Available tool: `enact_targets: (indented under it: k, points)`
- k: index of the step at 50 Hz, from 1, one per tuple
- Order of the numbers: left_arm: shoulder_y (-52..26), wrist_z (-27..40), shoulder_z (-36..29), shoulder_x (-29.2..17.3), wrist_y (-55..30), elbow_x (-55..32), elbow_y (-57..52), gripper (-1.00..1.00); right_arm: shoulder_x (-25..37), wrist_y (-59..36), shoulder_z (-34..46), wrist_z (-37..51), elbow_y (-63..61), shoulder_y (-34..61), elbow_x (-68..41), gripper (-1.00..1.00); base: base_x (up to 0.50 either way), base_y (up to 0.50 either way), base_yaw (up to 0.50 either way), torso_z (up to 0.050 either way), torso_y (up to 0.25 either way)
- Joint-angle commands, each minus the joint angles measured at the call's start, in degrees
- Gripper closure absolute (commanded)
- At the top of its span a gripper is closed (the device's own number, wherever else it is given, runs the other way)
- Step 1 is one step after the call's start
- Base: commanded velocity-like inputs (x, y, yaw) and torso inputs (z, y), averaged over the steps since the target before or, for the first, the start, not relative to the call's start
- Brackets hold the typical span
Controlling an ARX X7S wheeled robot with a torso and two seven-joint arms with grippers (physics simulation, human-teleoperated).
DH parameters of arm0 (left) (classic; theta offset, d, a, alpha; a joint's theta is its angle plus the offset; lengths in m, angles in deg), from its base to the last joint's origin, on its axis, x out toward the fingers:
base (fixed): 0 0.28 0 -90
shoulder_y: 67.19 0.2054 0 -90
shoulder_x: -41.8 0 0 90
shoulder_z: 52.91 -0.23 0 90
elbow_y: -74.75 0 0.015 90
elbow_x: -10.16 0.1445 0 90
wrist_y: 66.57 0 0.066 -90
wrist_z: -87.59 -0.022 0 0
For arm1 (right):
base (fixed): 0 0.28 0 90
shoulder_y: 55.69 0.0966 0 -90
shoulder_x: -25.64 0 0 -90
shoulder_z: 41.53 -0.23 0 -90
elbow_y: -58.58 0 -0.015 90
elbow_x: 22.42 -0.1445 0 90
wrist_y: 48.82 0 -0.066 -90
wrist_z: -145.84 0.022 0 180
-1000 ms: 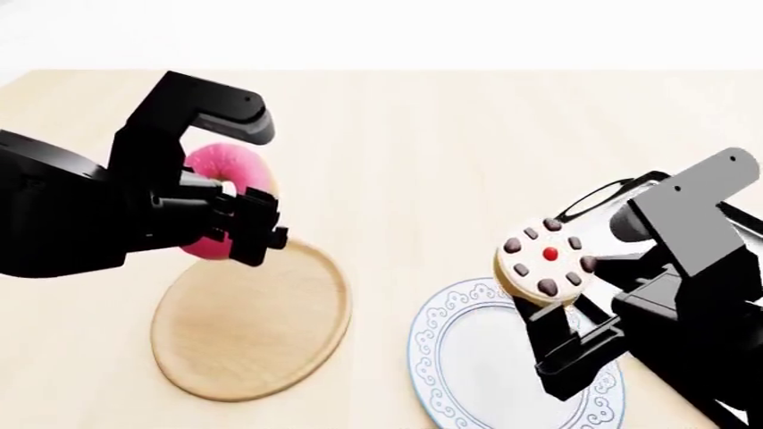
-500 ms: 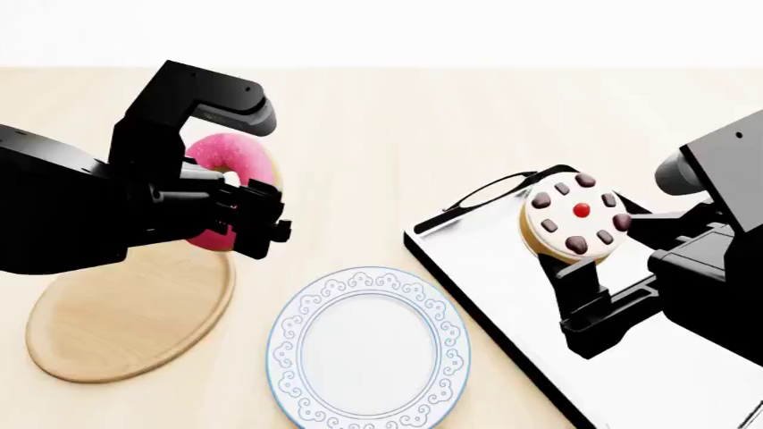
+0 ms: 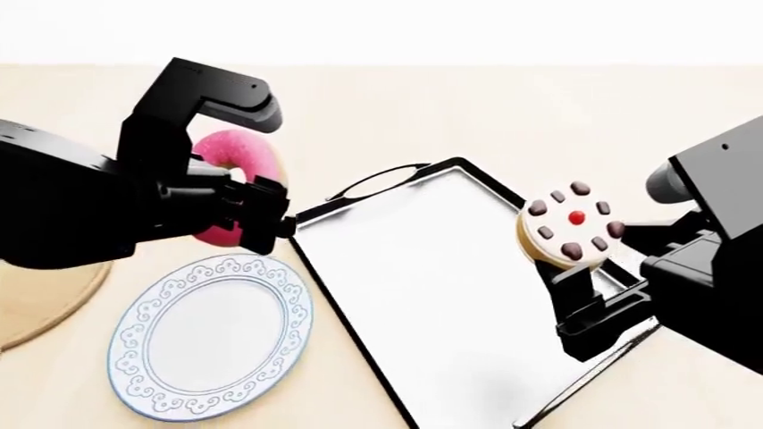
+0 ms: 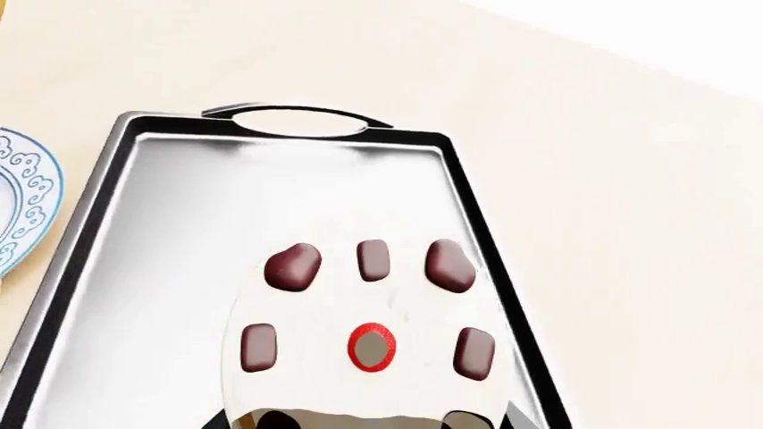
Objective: Move the dessert items from the plate to the tray.
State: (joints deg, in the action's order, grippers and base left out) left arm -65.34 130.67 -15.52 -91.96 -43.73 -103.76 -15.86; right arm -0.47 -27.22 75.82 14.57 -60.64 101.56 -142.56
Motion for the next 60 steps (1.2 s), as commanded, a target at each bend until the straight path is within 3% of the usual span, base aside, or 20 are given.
enact_targets:
  k: [1, 10, 17, 29, 39, 60]
  points:
    - [-0.3, -0.9, -0.3, 0.6, 0.3, 1.0, 0.6, 1.0, -0.3, -0.1, -0.7, -1.4, -0.1, -0.3, 2.7, 1.0, -0.07, -0.5, 0.0, 0.0, 0.0]
    - [-0.6, -2.5, -0.5, 1.9, 0.6, 2.9, 1.7, 1.0, -1.3, 0.2, -0.3, -2.1, -0.1, -0.9, 3.6, 1.0, -0.03, -0.22, 0.0, 0.0, 0.001]
    - [-2.5, -6.2, -1.8, 6.7, 0.2, 6.9, 5.6, 1.0, -2.9, 0.3, 0.2, -2.9, 0.4, -1.7, 5.5, 1.0, 0.0, 0.0, 0.0, 0.002, 0.0]
    - [-5.9, -25.1, -8.8, 20.2, 2.8, 24.1, 20.7, 1.0, -3.6, 0.6, 0.3, -5.4, 0.5, -4.1, 9.0, 1.0, 0.0, 0.0, 0.0, 0.0, 0.001]
    - [-4.0, -34.2, -13.8, 27.3, 5.6, 30.5, 28.3, 1.0, -3.6, 0.8, 0.4, -6.5, 0.4, -5.2, 10.6, 1.0, 0.0, 0.0, 0.0, 0.0, 0.001]
    - [-3.4, -41.3, -18.5, 32.5, 2.1, 31.6, 31.0, 1.0, -3.7, 0.3, 1.0, -7.0, 0.8, -4.1, 10.9, 1.0, 0.0, 0.0, 0.0, 0.0, 0.0]
